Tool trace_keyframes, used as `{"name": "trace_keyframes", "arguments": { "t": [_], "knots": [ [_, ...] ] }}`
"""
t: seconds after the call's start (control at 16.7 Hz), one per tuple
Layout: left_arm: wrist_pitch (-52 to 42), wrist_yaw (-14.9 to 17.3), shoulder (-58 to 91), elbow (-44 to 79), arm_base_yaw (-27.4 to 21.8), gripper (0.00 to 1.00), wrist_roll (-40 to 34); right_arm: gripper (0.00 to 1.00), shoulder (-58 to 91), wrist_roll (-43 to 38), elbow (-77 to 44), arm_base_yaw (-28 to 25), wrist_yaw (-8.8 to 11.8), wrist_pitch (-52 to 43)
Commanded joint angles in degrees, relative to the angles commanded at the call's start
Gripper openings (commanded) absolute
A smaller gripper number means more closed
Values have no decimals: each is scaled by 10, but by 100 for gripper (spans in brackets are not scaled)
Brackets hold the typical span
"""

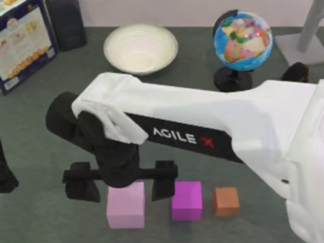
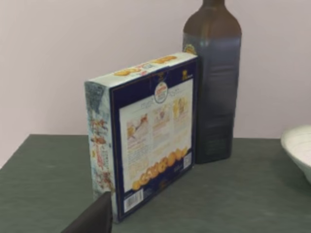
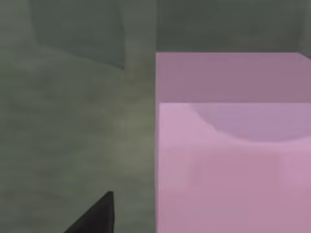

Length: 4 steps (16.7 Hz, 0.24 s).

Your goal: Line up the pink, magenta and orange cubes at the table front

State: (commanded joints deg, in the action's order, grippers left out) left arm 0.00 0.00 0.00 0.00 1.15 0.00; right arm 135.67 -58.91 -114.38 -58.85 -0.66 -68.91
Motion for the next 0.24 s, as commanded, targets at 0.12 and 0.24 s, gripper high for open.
{"name": "trace_keyframes", "arguments": {
  "t": [0.12,0.24],
  "knots": [
    [0,0,0,0,0,100,0,100,-10,1,-27,-1,0,-34],
    [0,0,0,0,0,100,0,100,-14,2,-36,-2,0,-43]
  ]
}}
